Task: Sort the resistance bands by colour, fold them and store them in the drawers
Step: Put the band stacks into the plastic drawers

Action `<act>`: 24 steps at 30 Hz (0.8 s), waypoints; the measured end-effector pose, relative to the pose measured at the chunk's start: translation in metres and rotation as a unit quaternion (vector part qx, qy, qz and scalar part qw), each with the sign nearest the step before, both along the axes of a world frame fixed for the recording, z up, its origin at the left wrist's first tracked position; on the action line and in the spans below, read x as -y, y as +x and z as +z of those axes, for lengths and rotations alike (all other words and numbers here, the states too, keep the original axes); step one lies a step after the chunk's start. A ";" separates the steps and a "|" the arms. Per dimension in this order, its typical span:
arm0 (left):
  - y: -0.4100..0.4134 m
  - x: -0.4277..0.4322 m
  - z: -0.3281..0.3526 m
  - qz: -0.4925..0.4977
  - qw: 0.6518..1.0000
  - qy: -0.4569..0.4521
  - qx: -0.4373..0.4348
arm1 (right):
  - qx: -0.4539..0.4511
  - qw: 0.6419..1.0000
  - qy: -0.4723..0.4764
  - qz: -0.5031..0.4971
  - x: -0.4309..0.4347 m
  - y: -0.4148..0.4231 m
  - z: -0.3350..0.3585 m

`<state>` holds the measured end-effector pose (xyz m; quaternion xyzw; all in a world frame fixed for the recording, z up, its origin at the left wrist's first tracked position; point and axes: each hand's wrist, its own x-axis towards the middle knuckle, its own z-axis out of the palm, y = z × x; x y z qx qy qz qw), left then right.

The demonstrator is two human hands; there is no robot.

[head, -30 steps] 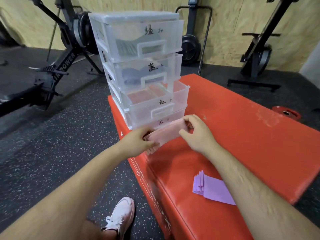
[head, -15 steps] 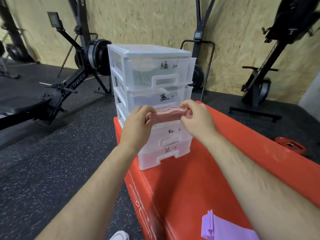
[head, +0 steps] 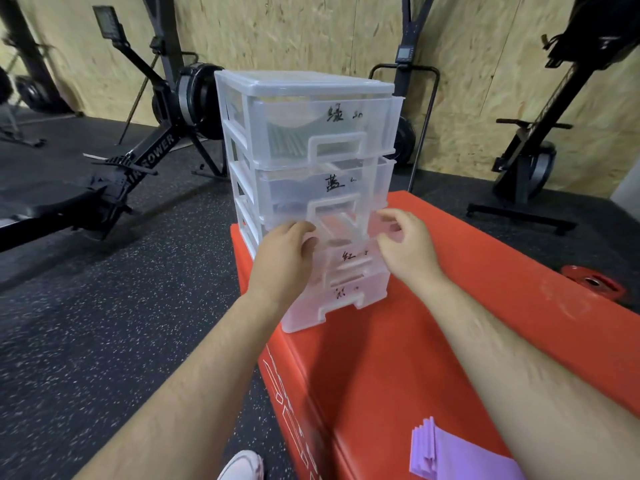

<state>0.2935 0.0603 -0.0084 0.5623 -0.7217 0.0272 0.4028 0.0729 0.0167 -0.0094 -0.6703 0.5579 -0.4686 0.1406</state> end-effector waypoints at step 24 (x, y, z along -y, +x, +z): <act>-0.055 -0.046 -0.054 -0.138 0.959 0.066 0.239 | -0.280 0.952 0.115 0.042 -0.103 -0.002 -0.028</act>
